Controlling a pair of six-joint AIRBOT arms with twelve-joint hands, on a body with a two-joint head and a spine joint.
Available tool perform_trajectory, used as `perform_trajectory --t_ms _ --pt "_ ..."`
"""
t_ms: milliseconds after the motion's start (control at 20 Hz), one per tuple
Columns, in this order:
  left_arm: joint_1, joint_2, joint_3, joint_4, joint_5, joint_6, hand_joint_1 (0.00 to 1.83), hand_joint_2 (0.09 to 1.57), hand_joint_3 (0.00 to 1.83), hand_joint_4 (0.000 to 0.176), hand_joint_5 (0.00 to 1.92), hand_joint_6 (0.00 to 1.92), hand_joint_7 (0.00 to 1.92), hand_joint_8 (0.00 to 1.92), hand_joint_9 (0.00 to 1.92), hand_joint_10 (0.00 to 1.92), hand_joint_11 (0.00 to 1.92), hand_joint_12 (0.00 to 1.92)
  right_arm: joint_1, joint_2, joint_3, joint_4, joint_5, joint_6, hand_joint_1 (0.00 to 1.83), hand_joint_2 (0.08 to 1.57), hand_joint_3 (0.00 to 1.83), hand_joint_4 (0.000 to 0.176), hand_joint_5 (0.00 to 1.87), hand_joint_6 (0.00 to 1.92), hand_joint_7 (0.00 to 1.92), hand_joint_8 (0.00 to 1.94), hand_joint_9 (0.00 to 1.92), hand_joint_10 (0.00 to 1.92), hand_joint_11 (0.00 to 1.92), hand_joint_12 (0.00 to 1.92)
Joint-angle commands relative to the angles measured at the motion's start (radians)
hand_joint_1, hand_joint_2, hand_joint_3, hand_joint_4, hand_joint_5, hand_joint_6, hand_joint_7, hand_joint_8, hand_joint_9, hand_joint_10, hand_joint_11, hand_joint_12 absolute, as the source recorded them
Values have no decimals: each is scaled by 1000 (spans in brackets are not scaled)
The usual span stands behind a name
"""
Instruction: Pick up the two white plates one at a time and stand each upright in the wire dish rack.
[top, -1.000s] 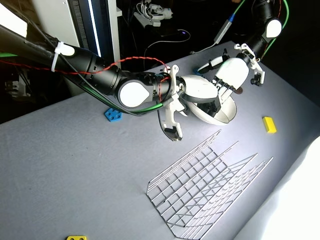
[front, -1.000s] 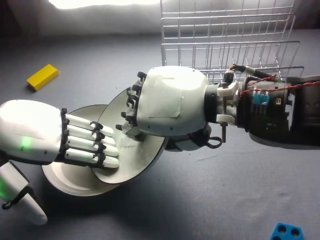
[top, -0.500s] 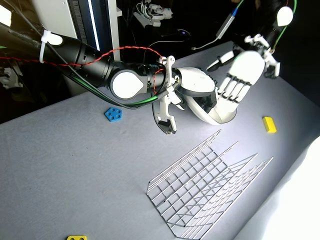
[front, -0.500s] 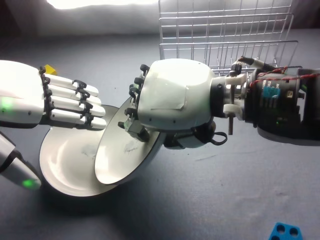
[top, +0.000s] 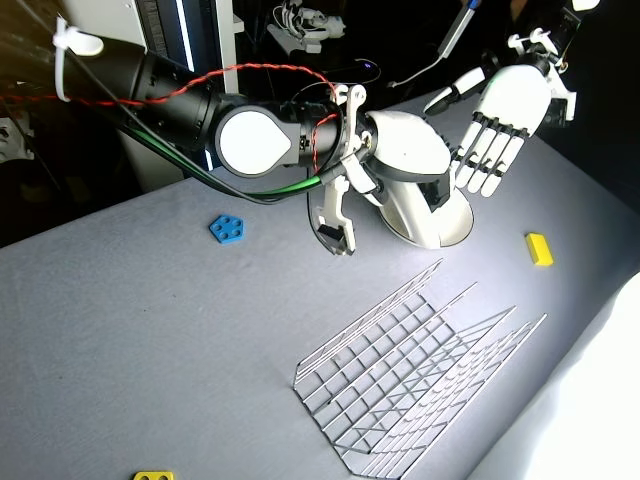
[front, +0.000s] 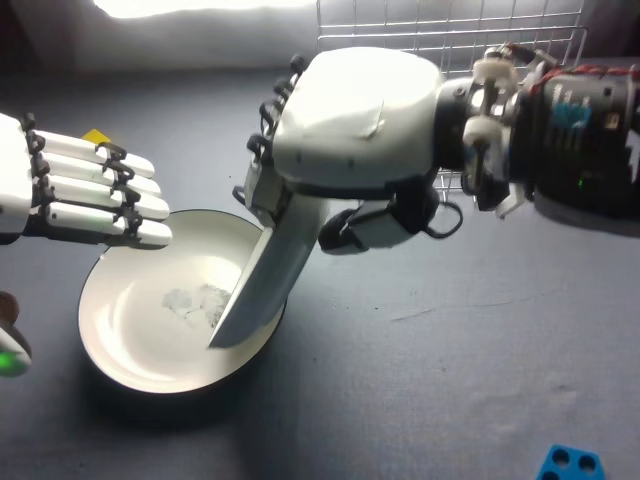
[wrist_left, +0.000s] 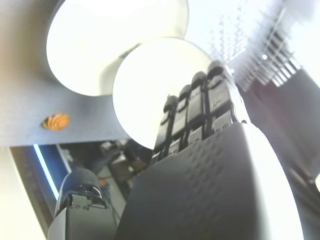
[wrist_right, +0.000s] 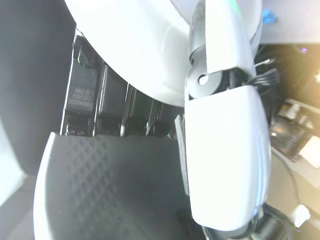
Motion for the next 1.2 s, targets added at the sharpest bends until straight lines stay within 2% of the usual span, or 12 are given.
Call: perform_trajectory --t_ms 0,150,250,350,450,550,600,800,900,1000,1050,1150 --pt "-8 12 3 -61 -16 -5 0 1005 0 0 4 2 0 0 0 0 0 0 28 9 -10 23 97 11 1389 1055 1 0 1034 856 1132 689 1043 958 847 892" --pt "-7 23 3 -52 -16 -8 0 1006 0 0 0 0 0 0 0 0 0 0 77 37 -36 14 87 90 1385 1066 0 0 1010 898 1099 760 1023 973 830 878" --pt "-10 32 3 -52 -17 -9 0 1005 0 0 1 0 0 0 0 0 0 0 120 51 -36 -121 74 306 1384 1068 0 0 1012 900 1090 773 1018 979 827 883" --pt "-28 41 5 -52 -35 -21 0 1000 0 0 0 0 0 0 0 0 0 0 150 63 -36 -123 74 405 1385 1065 0 0 1013 891 1093 765 1034 964 839 888" --pt "-30 43 5 -51 -37 -27 0 1000 0 0 0 0 0 0 0 0 0 0 158 66 -36 -123 73 442 1385 1065 0 0 1013 891 1093 765 1034 964 839 888" --pt "-30 43 2 -20 -23 -36 0 1024 7 0 1 0 0 0 0 0 0 0 174 71 -35 -123 58 536 1389 1050 0 0 1047 850 1148 639 1059 938 866 866" --pt "-30 41 2 -16 -22 -39 0 1022 5 0 0 0 0 0 0 0 0 0 182 73 -34 -123 50 569 1388 1055 1 0 1030 897 1126 680 1056 922 868 844" --pt "-41 33 14 -15 -22 -49 0 1024 5 0 7 3 0 0 0 0 0 0 209 81 -22 16 36 599 1390 1047 0 0 1060 817 1166 623 1054 937 870 839" --pt "-41 29 22 -15 -22 -50 0 1014 0 0 9 3 0 0 0 0 0 0 215 82 -8 93 35 600 1389 1054 2 0 1033 856 1147 669 1038 959 864 851" --pt "-41 26 29 -15 -22 -55 0 1015 0 0 13 4 0 0 0 0 0 0 224 85 5 158 28 600 1391 1048 1 0 1045 835 1165 623 1057 943 872 853" --pt "-42 26 32 -12 -23 -58 0 1012 0 0 12 3 0 0 0 0 0 0 231 87 13 198 18 600 1385 1064 1 0 1020 892 1106 727 1021 985 837 868" --pt "-47 27 36 -9 -30 -59 0 1024 4 0 0 0 0 0 0 0 0 0 241 90 30 245 8 600 1384 1069 0 0 1003 922 1092 754 1018 987 831 881"
